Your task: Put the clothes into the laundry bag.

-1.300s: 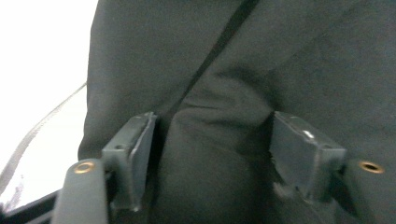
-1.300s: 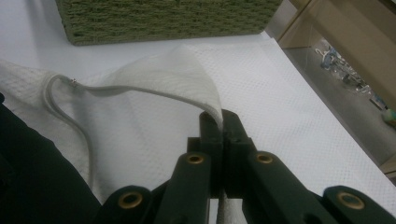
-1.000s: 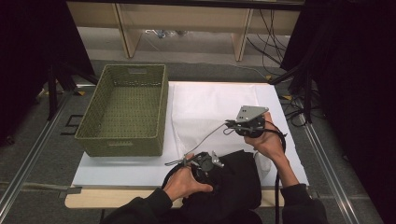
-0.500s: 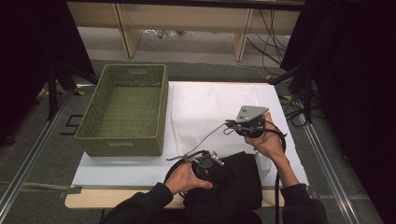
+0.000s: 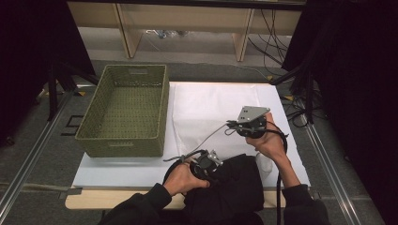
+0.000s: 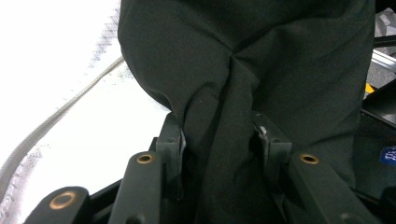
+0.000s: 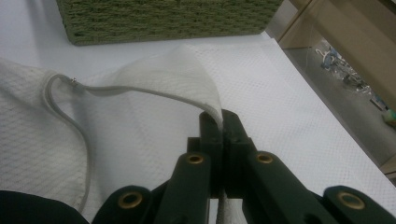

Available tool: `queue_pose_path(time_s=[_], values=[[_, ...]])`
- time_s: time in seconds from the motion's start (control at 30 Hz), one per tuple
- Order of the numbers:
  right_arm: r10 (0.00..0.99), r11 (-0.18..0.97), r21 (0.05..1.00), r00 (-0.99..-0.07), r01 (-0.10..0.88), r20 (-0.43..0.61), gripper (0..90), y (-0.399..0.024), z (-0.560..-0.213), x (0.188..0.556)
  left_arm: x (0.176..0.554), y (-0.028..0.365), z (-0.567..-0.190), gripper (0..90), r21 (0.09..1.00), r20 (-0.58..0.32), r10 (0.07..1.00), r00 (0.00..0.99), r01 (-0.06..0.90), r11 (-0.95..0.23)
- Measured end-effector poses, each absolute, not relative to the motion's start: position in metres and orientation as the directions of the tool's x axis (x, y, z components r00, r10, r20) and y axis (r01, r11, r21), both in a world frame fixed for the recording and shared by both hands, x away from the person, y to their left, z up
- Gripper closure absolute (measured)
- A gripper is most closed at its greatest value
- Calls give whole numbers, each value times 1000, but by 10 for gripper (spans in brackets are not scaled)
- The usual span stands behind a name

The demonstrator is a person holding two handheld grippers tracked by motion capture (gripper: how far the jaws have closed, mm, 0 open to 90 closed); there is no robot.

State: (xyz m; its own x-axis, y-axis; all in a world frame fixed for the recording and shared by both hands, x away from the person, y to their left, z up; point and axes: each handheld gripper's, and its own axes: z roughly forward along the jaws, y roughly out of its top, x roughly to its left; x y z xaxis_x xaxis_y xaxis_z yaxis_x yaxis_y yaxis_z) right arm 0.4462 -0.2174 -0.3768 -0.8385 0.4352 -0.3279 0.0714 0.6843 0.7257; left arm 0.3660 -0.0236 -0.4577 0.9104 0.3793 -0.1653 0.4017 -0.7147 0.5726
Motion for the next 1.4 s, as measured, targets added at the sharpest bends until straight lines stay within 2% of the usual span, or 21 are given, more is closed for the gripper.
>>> queue_pose_path(time_s=[0.13, 0.17, 0.3, 0.43, 0.5, 0.6, 0.73, 0.9, 1.03, 1.23, 1.4], values=[[433, 685, 725, -840, 71, -327, 899, -217, -377, 446, 368, -25, -461, 545, 568, -165, 376, 912, 400, -720], [428, 687, 724, -840, 64, -333, 899, -217, -377, 446, 367, -28, -463, 516, 564, -175, 402, 899, 426, -707], [428, 689, 722, -841, 66, -332, 899, -217, -377, 446, 366, -35, -466, 410, 546, -150, 398, 905, 412, -730], [427, 690, 721, -842, 66, -331, 899, -216, -377, 445, 369, -37, -470, 351, 539, -182, 417, 891, 445, -715], [425, 689, 722, -841, 61, -334, 899, -216, -376, 446, 369, -36, -469, 410, 543, -189, 396, 899, 432, -720], [426, 688, 723, -842, 64, -331, 899, -217, -376, 445, 371, -30, -466, 563, 568, -219, 382, 898, 436, -698], [436, 684, 725, -840, 76, -324, 899, -217, -376, 445, 365, -28, -462, 653, 586, -206, 381, 901, 426, -690], [436, 683, 726, -840, 76, -322, 899, -217, -376, 444, 357, -29, -451, 679, 604, -189, 365, 911, 401, -688], [431, 683, 727, -840, 65, -330, 899, -219, -376, 445, 362, -20, -438, 685, 644, -176, 386, 905, 403, -651], [433, 679, 732, -837, 60, -334, 899, -221, -375, 445, 381, 8, -418, 686, 716, -203, 501, 841, 476, -510], [443, 676, 733, -835, 74, -325, 899, -220, -375, 445, 399, 24, -415, 685, 729, -235, 559, 795, 525, -440]])
